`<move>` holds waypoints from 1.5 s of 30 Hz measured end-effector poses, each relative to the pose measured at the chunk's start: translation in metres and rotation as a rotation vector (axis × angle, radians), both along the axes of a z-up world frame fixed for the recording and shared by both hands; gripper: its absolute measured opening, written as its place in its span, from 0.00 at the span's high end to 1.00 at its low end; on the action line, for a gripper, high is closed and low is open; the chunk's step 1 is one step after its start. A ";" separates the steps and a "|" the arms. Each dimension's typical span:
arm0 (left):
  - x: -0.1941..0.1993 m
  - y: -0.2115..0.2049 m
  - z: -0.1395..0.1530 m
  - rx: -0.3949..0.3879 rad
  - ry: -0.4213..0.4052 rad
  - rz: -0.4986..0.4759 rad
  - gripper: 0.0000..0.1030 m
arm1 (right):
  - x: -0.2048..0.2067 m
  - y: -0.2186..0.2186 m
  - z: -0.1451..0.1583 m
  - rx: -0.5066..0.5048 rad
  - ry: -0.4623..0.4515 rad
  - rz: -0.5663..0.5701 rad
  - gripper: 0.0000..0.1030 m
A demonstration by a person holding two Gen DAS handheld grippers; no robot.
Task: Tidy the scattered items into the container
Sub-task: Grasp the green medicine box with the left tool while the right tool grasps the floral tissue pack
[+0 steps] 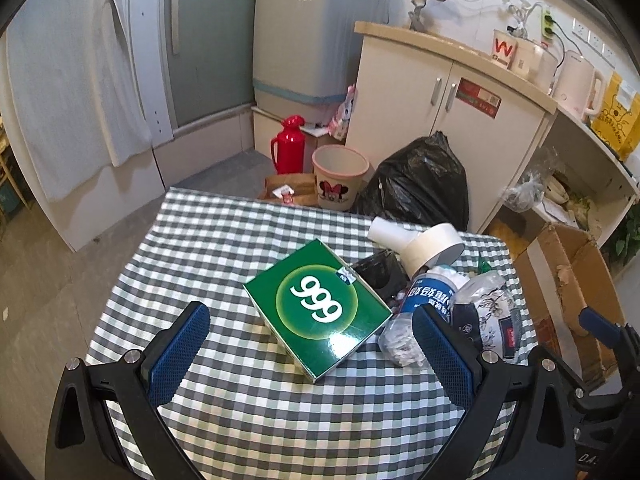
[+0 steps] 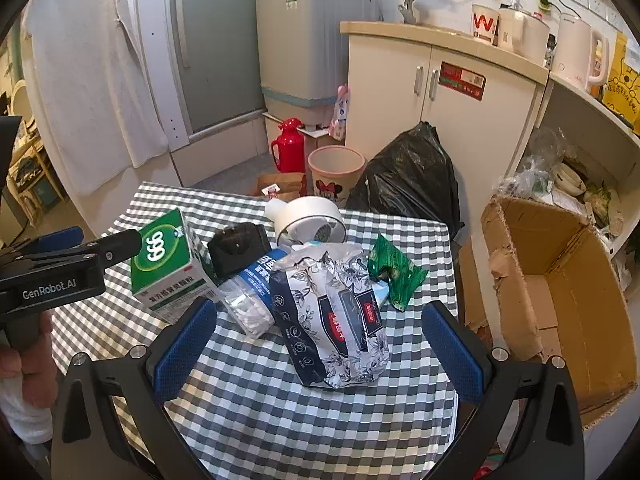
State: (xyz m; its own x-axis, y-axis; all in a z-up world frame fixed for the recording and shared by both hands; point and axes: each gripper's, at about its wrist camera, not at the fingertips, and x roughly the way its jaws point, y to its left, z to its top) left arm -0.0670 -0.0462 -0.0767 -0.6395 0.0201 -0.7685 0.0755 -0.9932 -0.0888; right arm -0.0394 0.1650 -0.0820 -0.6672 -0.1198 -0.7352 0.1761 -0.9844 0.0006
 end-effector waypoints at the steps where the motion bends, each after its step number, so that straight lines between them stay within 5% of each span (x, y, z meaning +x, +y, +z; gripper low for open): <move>1: -0.003 0.001 -0.003 0.002 -0.009 0.001 0.00 | -0.001 0.000 -0.002 0.001 -0.003 0.001 0.00; 13: -0.028 -0.004 -0.025 0.096 -0.071 0.059 0.00 | -0.017 0.001 -0.025 0.023 -0.049 0.020 0.00; 28: -0.053 -0.001 -0.054 0.104 -0.129 0.177 0.00 | -0.038 0.003 -0.052 0.029 -0.097 0.050 0.00; 45: -0.063 0.002 -0.077 0.051 -0.144 0.180 0.00 | -0.055 0.004 -0.080 0.006 -0.153 0.074 0.00</move>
State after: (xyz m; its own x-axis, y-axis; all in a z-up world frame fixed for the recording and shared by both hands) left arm -0.1300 -0.0445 -0.1540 -0.5202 -0.0437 -0.8529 0.2669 -0.9570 -0.1138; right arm -0.0939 0.1692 -0.1620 -0.5366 -0.1598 -0.8286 0.2461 -0.9689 0.0275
